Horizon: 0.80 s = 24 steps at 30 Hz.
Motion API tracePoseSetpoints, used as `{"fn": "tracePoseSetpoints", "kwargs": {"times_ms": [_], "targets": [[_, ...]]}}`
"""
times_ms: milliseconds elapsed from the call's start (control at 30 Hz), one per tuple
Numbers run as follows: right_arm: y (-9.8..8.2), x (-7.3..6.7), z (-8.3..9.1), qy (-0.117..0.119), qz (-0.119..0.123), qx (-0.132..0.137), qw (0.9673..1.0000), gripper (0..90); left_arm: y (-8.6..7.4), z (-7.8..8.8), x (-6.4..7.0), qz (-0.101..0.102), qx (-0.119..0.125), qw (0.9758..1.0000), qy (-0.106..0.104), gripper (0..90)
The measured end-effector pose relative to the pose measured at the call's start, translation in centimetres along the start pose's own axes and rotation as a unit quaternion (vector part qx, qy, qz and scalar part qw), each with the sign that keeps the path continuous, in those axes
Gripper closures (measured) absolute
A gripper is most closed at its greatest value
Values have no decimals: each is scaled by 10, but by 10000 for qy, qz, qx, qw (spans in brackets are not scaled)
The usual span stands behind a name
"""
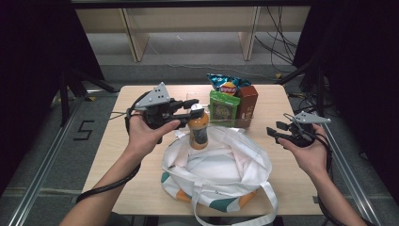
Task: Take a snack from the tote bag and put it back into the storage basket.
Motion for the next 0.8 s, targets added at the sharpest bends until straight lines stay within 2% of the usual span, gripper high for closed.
{"fn": "tracePoseSetpoints", "kwargs": {"times_ms": [200,300,333,400,467,567,600,733,800], "targets": [[-1,0,1,52,17,-100,9999,511,7,0,1,12,52,10000,-28,607],[0,-1,0,36,-20,-1,10000,511,11,2,1,-10,72,10000,-19,607],[-1,0,2,60,26,-134,9999,511,12,2,1,-25,83,10000,-17,607],[-1,1,1,23,94,-98,9999,511,15,4,1,-33,95,9999,-19,607],[-1,-1,2,62,20,-131,9999,511,16,4,1,-38,95,9999,-18,607],[-1,-1,1,77,20,-120,9999,511,20,6,1,-75,116,9999,5,607],[0,2,-1,2,149,36,9999,511,21,6,1,-81,125,9999,14,607],[0,1,-1,23,94,26,9999,511,26,7,-1,-101,141,9998,21,607],[0,2,-1,-10,152,37,9999,511,27,7,-1,-94,160,9998,19,607]]}}
Point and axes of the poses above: each handheld gripper's, and its own axes: z roughly backward along the jaws, y roughly out of its top, x roughly to its right, the point moved 5 cm from there along -z, roughly forward along the jaws, and after that the axes turned 11 degrees about -x, right-handed, at the moved point
